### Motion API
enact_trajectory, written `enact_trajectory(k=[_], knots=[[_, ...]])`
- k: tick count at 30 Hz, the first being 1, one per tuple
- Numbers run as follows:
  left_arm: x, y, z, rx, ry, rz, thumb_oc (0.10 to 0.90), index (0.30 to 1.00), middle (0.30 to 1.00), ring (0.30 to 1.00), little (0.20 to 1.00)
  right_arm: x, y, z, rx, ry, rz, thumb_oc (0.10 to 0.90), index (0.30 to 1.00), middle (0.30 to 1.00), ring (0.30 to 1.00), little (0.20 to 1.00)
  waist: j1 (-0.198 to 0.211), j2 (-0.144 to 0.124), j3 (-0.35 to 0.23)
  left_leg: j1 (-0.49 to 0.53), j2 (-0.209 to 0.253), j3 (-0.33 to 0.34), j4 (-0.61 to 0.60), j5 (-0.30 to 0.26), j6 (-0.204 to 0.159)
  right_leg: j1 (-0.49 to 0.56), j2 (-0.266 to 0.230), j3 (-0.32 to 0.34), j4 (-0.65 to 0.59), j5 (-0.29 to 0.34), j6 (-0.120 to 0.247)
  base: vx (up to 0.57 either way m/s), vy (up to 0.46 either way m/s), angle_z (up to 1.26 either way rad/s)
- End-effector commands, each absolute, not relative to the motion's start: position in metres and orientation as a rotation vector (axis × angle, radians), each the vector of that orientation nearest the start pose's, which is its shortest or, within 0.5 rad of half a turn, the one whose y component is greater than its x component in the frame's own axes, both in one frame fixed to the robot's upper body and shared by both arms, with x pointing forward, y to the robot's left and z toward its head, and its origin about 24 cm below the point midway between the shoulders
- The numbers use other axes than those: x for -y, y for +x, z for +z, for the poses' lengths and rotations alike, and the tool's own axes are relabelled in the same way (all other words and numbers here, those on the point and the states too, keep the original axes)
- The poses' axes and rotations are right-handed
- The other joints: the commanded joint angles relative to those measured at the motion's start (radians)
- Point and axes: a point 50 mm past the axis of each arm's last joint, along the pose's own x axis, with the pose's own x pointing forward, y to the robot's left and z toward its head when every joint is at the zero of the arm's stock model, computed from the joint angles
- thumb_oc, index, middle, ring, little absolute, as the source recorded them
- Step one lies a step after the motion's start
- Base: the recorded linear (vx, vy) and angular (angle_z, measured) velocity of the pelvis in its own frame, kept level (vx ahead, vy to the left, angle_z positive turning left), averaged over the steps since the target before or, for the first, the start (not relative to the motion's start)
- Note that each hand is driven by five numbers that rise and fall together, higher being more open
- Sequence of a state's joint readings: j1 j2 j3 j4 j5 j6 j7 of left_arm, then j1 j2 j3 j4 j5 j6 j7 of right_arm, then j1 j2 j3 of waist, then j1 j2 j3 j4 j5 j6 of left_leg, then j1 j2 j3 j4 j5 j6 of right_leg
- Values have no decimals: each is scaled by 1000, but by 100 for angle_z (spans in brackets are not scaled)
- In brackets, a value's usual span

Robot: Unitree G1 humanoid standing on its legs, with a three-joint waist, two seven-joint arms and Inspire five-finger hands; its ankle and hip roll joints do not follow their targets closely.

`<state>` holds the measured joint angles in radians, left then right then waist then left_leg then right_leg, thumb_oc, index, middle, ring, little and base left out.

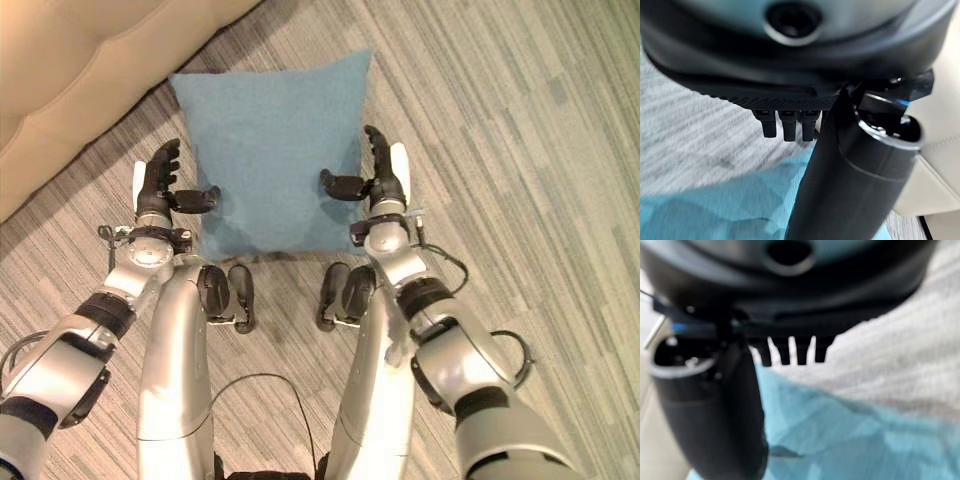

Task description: Pick up all the scattered cushions and arrange them neatly on the sofa.

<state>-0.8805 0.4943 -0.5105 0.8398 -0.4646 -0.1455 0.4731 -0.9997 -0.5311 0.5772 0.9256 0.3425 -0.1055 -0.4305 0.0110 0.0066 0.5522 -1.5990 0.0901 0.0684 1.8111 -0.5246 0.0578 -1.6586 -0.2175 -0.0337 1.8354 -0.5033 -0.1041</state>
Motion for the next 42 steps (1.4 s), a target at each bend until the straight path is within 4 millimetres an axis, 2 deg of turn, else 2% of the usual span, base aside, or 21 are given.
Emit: enact_trajectory(k=[1, 2, 4, 10, 11, 12, 16, 17, 19, 24, 26, 27, 29, 31, 33, 35, 37, 38, 39, 42], knots=[[-212, 388, 159, 236, 316, 356, 800, 900, 900, 900, 900, 202, 402, 181, 244, -519, -310, 800, 900, 900, 900, 900, 14, 12, -32, 29, -4, -82, 69, -96, -56, 89, 5, 62, 64, -113, 43, 95, -3, 3], [-216, 386, 157, 231, 336, 355, 800, 900, 900, 900, 900, 210, 402, 184, 237, -545, -313, 800, 900, 900, 900, 900, 12, 19, -32, 29, -4, -91, 120, -125, -58, 89, 0, 69, 117, -149, 35, 72, -12, 1], [-222, 385, 158, 227, 353, 359, 800, 900, 900, 900, 900, 217, 401, 185, 227, -566, -312, 800, 900, 900, 900, 900, 9, 28, -32, 29, -7, -99, 174, -152, -60, 89, -2, 79, 178, -181, 30, 81, -8, -2], [-232, 384, 158, 209, 375, 355, 800, 900, 900, 900, 900, 216, 402, 188, 209, -546, -255, 800, 900, 900, 900, 900, 1, 31, -32, 29, -12, -116, 311, -218, -68, 89, -7, 113, 322, -254, 6, 51, -13, 6], [-234, 383, 156, 200, 370, 355, 800, 900, 900, 900, 900, 214, 402, 186, 202, -535, -237, 800, 900, 900, 900, 900, 0, 33, -32, 29, -14, -118, 327, -229, -66, 89, -9, 117, 341, -265, 4, 48, 19, 4], [-232, 383, 156, 197, 367, 347, 800, 900, 900, 900, 900, 203, 402, 182, 195, -450, -189, 800, 900, 900, 900, 900, -1, 36, -32, 29, -21, -118, 376, -253, -63, 89, -9, 124, 382, -273, 6, 39, 23, 2], [-224, 383, 153, 191, 342, 324, 800, 900, 900, 900, 900, 192, 402, 174, 166, -311, -151, 800, 900, 900, 900, 900, 4, 48, -32, 29, -28, -119, 397, -268, -55, 89, -9, 129, 399, -277, 11, 20, 36, 1], [-219, 384, 153, 195, 325, 310, 800, 900, 900, 900, 900, 183, 402, 170, 147, -234, -117, 800, 900, 900, 900, 900, 8, 55, -32, 29, -32, -116, 405, -286, -45, 89, -15, 129, 408, -294, 3, 0, 0, 0], [-217, 383, 148, 180, 319, 301, 800, 900, 900, 900, 900, 180, 401, 164, 125, -211, -105, 800, 900, 900, 900, 900, 11, 59, -32, 29, -36, -118, 414, -279, -48, 89, -7, 136, 417, -283, 11, 2, 17, 0], [-204, 382, 144, 178, 296, 266, 800, 900, 900, 900, 900, 156, 399, 148, 64, -114, -15, 800, 900, 900, 900, 900, 19, 73, -32, 29, -49, -111, 425, -284, -46, 89, -6, 144, 435, -293, 7, -3, 12, -2], [-196, 383, 148, 191, 292, 243, 800, 900, 900, 900, 900, 140, 399, 146, 40, -172, 48, 800, 900, 900, 900, 900, 22, 73, -32, 29, -54, -102, 425, -292, -47, 89, -8, 147, 445, -303, -2, -27, -8, 4], [-196, 382, 144, 182, 293, 241, 800, 900, 900, 900, 900, 140, 398, 142, 29, -172, 48, 800, 900, 900, 900, 900, 21, 73, -32, 29, -55, -103, 428, -283, -51, 89, -2, 152, 450, -295, 1, -13, -6, 5], [-190, 384, 149, 195, 308, 218, 800, 900, 900, 900, 900, 129, 398, 144, 22, -237, 105, 800, 900, 900, 900, 900, 27, 77, -32, 29, -61, -103, 421, -288, -50, 89, -12, 148, 451, -305, -9, -20, -14, 10], [-189, 385, 149, 194, 315, 214, 800, 900, 900, 900, 900, 126, 399, 145, 22, -258, 120, 800, 900, 900, 900, 900, 29, 78, -32, 29, -63, -104, 419, -286, -51, 89, -12, 147, 450, -303, -10, -20, -9, 10], [-187, 385, 150, 190, 338, 194, 800, 900, 900, 900, 900, 113, 399, 151, 34, -306, 181, 800, 900, 900, 900, 900, 35, 76, -32, 29, -63, -102, 412, -280, -55, 89, -12, 148, 449, -300, -14, -5, 0, 2], [-187, 387, 152, 186, 335, 188, 800, 900, 900, 900, 900, 108, 400, 156, 40, -317, 197, 800, 900, 900, 900, 900, 37, 74, -32, 29, -65, -100, 404, -273, -55, 89, -11, 150, 445, -289, -10, 0, 0, 0], [-182, 396, 154, 135, 353, 149, 800, 900, 900, 900, 900, 106, 407, 159, 9, -403, 199, 800, 900, 900, 900, 900, 46, 80, -32, 29, -68, -99, 390, -263, -54, 89, -7, 155, 428, -268, -3, 11, 15, 0], [-179, 399, 153, 112, 368, 128, 800, 900, 900, 900, 900, 106, 409, 156, -15, -440, 205, 800, 900, 900, 900, 900, 50, 85, -32, 29, -71, -105, 393, -262, -53, 89, -4, 160, 431, -266, 2, 0, 0, 0], [-172, 406, 162, 109, 436, 99, 800, 900, 900, 900, 900, 103, 411, 155, -39, -499, 215, 800, 900, 900, 900, 900, 51, 88, -32, 29, -72, -108, 393, -263, -53, 89, -1, 162, 430, -262, 6, 0, 0, 0], [-163, 411, 166, 90, 483, 68, 800, 900, 900, 900, 900, 99, 413, 151, -66, -526, 214, 800, 900, 900, 900, 900, 54, 94, -32, 29, -74, -110, 399, -268, -51, 89, 2, 167, 435, -264, 7, 0, 0, 0]])
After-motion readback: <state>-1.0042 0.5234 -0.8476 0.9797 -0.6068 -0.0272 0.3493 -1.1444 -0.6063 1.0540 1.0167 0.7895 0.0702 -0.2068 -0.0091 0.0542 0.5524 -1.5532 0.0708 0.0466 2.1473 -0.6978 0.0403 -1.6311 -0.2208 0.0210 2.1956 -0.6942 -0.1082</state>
